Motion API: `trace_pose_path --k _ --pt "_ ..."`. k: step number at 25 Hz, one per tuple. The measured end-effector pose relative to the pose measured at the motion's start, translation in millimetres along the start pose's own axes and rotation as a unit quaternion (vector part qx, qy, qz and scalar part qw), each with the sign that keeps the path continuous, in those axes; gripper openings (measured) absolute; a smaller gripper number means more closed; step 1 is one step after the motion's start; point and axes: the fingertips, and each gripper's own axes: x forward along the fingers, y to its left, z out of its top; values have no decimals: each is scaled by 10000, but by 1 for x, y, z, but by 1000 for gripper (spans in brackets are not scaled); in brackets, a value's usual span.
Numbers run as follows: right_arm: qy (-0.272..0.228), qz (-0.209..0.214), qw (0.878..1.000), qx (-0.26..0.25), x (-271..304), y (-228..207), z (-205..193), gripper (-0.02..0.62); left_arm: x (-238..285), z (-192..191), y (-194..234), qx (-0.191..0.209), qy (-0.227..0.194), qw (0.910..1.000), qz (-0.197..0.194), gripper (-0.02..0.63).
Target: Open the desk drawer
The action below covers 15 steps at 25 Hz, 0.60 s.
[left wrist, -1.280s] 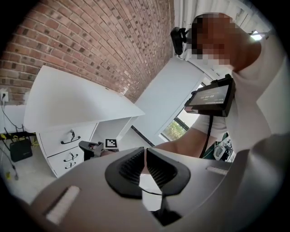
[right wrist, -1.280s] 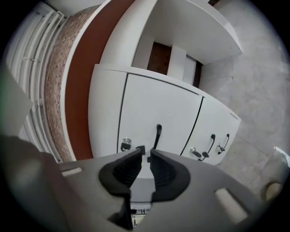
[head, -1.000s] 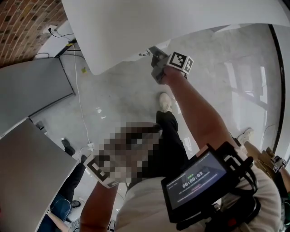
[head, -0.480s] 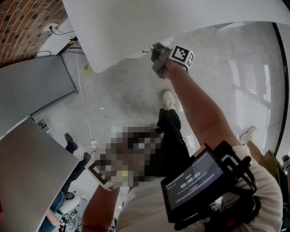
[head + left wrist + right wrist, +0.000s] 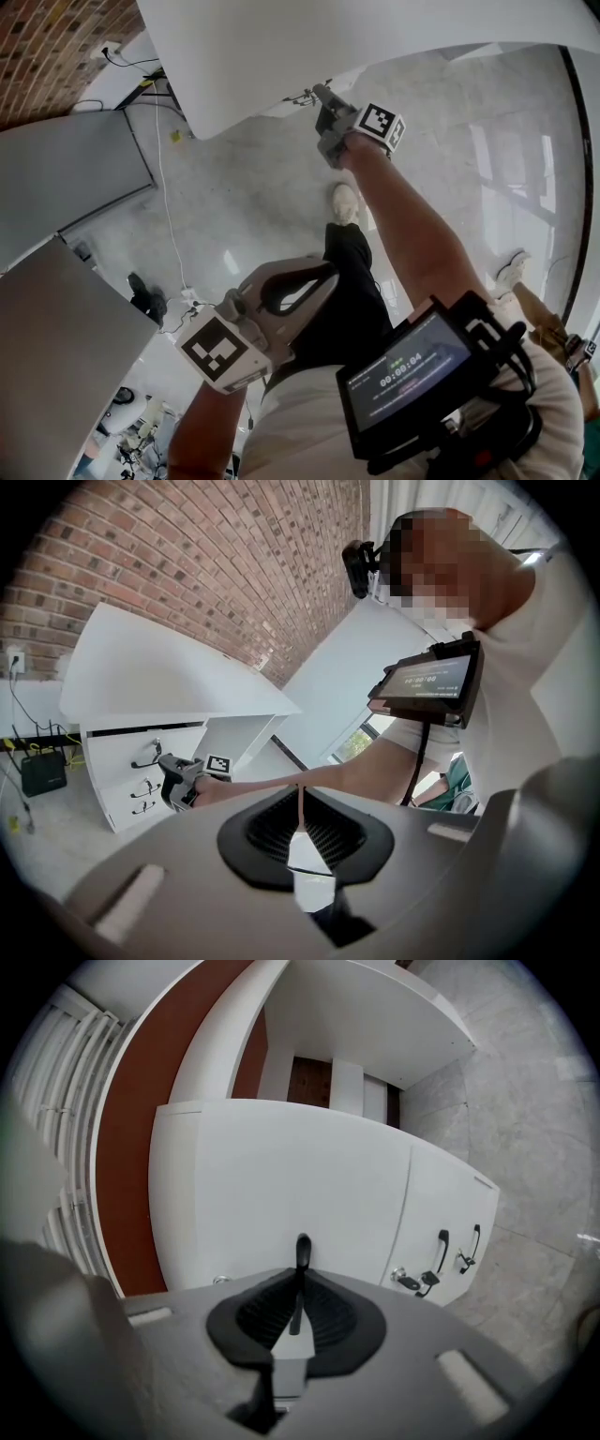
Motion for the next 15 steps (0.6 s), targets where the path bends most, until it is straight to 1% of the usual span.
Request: trace_pose_path --k 7,11,15 --pt "57 -129 9999 -16 -27 -5 -16 26 -8 -5 -11 -16 -22 10000 -79 23" --pt "49 -160 9999 -39 -50 -8 -24 26 -8 -15 -26 76 -42 9998 -158 22" --pt "58 -203 9998 -54 -63 -11 -31 26 -11 -19 -30 111 -44 9997 -211 23"
